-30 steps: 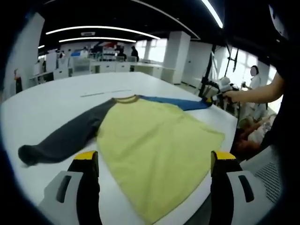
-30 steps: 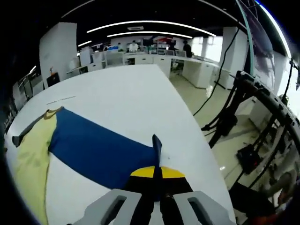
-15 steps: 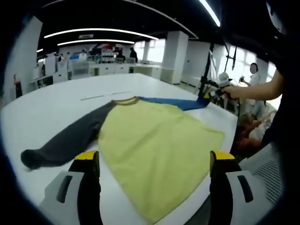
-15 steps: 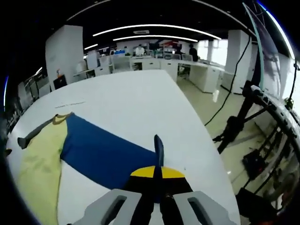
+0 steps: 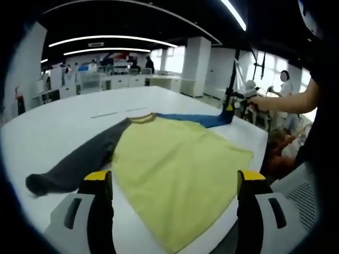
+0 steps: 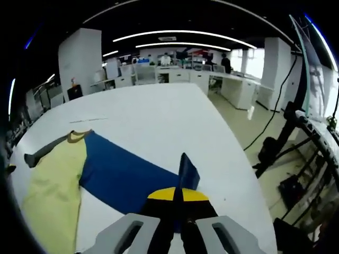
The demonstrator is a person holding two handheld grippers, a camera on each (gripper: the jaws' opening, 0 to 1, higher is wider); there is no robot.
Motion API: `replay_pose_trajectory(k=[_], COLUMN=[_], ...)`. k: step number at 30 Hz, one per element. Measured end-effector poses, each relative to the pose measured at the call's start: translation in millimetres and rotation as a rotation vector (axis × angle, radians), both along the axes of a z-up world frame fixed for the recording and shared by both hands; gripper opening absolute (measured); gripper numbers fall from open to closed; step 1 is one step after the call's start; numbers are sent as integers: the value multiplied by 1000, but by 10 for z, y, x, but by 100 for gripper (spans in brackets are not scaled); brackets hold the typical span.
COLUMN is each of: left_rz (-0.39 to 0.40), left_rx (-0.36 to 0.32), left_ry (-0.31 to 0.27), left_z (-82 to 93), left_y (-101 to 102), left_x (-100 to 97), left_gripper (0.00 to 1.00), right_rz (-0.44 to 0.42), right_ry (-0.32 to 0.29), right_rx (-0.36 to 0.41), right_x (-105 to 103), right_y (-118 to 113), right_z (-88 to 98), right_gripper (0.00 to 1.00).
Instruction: Fold the garment on the visible template until the final outline fits inside the template.
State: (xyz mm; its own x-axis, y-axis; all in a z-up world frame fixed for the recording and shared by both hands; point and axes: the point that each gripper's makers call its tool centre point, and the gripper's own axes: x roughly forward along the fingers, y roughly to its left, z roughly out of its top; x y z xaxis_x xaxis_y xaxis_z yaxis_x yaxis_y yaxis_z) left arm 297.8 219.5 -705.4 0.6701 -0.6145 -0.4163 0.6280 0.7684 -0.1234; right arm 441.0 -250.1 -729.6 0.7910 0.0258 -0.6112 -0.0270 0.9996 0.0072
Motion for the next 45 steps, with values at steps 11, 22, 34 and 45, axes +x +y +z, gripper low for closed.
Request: replay_pose_trajectory(k=[11, 22, 34, 45], left_rz=[-13, -19, -26, -35], left_rx=[11, 17, 21, 19], left_ry=[-6, -17, -18, -9], left_z=[18, 37, 46, -11], left_y=[-18, -15, -48, -39], left_x=[-32, -27, -63, -94], left_gripper=[95, 96, 95, 95], right_rz=[42, 99, 155, 213], right_ry=[-24, -34, -33, -36], right_rx=[33, 76, 89, 119], right_x=[86, 206, 308, 323], right_y=[291, 646, 971, 1320], right_z=[97, 182, 192, 178], right_gripper=[0, 0, 0, 0])
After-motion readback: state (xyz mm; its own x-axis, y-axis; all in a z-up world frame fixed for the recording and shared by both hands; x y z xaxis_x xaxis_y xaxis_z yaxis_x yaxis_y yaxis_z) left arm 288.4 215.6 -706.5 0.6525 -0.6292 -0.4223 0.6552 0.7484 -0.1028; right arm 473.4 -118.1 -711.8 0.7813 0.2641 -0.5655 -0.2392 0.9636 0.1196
